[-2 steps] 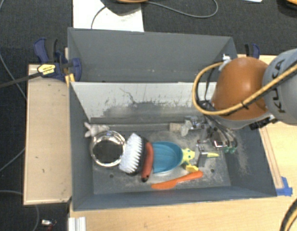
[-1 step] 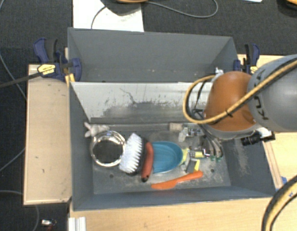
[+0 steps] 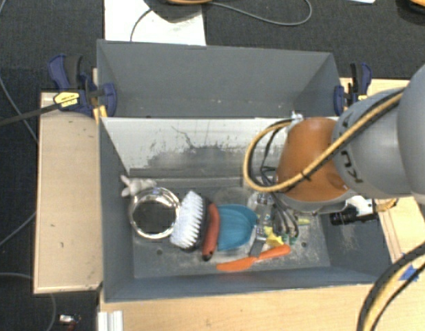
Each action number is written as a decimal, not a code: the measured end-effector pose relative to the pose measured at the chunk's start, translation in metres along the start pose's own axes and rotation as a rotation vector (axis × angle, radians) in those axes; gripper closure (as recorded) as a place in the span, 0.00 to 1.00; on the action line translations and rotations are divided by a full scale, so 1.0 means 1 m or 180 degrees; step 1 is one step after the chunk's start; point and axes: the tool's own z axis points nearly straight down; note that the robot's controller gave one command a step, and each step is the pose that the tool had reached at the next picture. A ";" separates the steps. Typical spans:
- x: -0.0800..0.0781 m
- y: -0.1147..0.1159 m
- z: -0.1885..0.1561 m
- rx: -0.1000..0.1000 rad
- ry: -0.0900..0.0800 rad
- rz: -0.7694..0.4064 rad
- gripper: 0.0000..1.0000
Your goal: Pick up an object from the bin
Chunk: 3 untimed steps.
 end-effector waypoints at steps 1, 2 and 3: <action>-0.001 -0.002 0.009 0.0003 -0.0005 -0.0960 0.00; 0.004 -0.002 0.022 0.0001 0.0010 -0.0185 0.00; 0.013 0.007 0.026 0.0004 -0.0007 -0.1506 1.00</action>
Offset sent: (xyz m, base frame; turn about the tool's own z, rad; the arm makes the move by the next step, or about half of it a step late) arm -0.0067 -0.0009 -0.0260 -0.0188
